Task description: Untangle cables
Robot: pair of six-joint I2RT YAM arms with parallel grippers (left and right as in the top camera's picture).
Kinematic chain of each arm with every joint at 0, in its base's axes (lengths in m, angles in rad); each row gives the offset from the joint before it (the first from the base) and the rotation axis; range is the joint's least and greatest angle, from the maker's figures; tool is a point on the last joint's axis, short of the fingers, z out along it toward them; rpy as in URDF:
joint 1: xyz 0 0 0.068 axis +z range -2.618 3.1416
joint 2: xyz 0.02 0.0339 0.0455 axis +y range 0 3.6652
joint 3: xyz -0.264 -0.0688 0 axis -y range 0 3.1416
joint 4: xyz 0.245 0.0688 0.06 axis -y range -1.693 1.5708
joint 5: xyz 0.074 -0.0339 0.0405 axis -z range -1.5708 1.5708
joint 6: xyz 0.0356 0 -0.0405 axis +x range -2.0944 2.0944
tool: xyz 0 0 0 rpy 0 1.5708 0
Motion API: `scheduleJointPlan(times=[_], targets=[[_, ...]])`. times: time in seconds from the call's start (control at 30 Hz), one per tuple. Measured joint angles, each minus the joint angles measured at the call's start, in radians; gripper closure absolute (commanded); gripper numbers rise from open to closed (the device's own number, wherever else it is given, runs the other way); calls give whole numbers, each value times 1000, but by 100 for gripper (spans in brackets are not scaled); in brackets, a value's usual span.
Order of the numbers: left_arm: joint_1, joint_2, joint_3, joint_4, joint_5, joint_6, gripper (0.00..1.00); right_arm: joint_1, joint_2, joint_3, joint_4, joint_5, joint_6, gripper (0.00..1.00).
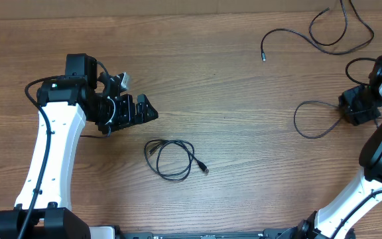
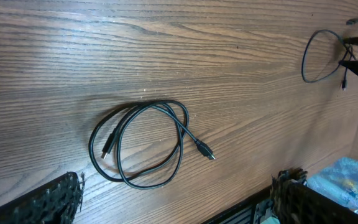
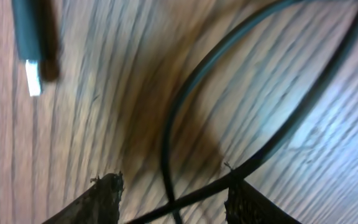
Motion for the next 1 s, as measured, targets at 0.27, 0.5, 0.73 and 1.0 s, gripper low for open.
scheduleJointPlan(times=[0.27, 0.5, 0.73, 1.0], targets=[[0, 0, 0, 0, 0, 0, 0, 63, -8, -61, 81, -9, -1, 45], [0, 0, 0, 0, 0, 0, 1, 108, -17, -77, 206, -106, 1, 42], [0, 0, 0, 0, 0, 0, 0, 119, -17, -93, 353, -284, 57, 44], [0, 0, 0, 0, 0, 0, 0, 115, -17, -92, 373, -317, 43, 35]])
